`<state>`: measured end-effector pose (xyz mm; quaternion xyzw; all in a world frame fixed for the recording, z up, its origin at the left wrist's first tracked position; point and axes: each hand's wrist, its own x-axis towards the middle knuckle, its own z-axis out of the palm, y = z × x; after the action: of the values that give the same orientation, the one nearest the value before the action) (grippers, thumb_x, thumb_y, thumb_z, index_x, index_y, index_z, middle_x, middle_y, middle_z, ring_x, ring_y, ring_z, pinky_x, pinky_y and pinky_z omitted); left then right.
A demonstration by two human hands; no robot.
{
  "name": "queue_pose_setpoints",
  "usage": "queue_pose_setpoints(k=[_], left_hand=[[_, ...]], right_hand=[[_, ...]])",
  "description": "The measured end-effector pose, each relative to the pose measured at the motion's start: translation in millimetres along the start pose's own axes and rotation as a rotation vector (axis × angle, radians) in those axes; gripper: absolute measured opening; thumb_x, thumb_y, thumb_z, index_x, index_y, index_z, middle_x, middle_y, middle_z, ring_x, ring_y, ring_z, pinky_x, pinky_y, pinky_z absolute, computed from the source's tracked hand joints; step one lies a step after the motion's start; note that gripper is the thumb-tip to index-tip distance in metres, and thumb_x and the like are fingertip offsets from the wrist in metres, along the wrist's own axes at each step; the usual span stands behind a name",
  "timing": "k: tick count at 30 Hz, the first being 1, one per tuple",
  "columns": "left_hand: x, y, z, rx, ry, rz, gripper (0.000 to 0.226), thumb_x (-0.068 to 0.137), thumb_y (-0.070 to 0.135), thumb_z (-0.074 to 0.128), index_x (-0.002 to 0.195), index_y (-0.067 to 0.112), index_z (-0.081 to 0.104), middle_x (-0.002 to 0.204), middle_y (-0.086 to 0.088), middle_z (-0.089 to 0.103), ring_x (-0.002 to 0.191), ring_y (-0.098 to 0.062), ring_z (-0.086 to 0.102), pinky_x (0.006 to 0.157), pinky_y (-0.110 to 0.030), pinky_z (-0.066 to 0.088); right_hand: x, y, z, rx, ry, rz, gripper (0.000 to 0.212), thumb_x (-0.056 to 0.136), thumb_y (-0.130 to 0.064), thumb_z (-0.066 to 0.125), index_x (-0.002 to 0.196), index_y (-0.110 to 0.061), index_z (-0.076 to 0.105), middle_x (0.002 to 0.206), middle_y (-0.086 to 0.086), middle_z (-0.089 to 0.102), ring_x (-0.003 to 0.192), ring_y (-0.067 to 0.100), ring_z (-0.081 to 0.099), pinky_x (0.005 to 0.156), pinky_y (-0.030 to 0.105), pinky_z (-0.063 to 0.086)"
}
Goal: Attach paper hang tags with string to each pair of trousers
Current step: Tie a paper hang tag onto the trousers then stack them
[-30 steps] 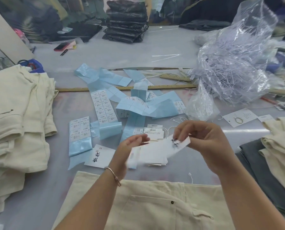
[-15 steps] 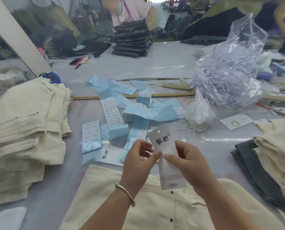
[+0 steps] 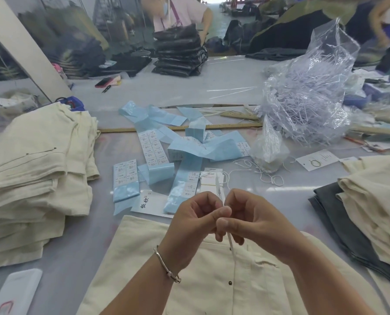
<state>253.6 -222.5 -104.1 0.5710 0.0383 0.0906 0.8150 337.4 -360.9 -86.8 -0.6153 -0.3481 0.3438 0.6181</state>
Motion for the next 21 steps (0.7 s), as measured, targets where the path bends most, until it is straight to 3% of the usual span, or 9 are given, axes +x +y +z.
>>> queue_pose_setpoints(k=[4, 8, 15, 18, 21], left_hand=[[-5, 1, 7, -0.053, -0.023, 0.024, 0.031, 0.065, 0.034, 0.087, 0.071, 0.016, 0.062, 0.059, -0.004, 0.056, 0.049, -0.016, 0.051, 0.049, -0.022, 0.046], [-7, 0, 14, -0.051, -0.017, 0.047, 0.026, 0.067, 0.033, 0.085, 0.069, 0.019, 0.063, 0.059, -0.002, 0.056, 0.048, -0.014, 0.052, 0.049, -0.022, 0.046], [-6, -2, 19, -0.016, -0.007, 0.044, 0.036, 0.066, 0.042, 0.086, 0.068, 0.016, 0.06, 0.059, -0.003, 0.054, 0.047, -0.014, 0.049, 0.047, -0.021, 0.043], [-4, -6, 16, 0.003, 0.037, 0.038, 0.024, 0.074, 0.031, 0.078, 0.075, 0.011, 0.064, 0.061, -0.004, 0.059, 0.048, -0.015, 0.052, 0.046, -0.022, 0.044], [2, -12, 8, 0.043, 0.067, -0.017, 0.014, 0.081, 0.024, 0.074, 0.08, 0.011, 0.068, 0.064, -0.008, 0.06, 0.054, -0.019, 0.057, 0.05, -0.025, 0.047]], right_hand=[[-6, -3, -1, 0.006, 0.027, -0.018, 0.042, 0.076, -0.028, 0.078, 0.082, -0.001, 0.046, 0.069, 0.012, 0.066, 0.067, 0.028, 0.063, 0.049, 0.026, 0.042], [-14, -7, -2, 0.042, 0.039, -0.01, 0.038, 0.08, -0.019, 0.075, 0.084, 0.003, 0.045, 0.07, 0.016, 0.064, 0.069, 0.035, 0.061, 0.051, 0.029, 0.044], [-20, -11, -6, 0.063, 0.034, -0.023, 0.035, 0.082, -0.016, 0.068, 0.089, 0.009, 0.046, 0.079, 0.037, 0.059, 0.072, 0.045, 0.061, 0.067, 0.066, 0.042], [-19, -5, -9, 0.097, 0.004, -0.03, 0.028, 0.086, -0.014, 0.06, 0.091, 0.011, 0.047, 0.081, 0.037, 0.057, 0.074, 0.036, 0.064, 0.068, 0.052, 0.045], [-13, 4, -9, 0.06, 0.047, -0.007, 0.022, 0.088, -0.011, 0.051, 0.088, 0.011, 0.048, 0.073, 0.017, 0.063, 0.072, 0.028, 0.064, 0.066, 0.036, 0.047]])
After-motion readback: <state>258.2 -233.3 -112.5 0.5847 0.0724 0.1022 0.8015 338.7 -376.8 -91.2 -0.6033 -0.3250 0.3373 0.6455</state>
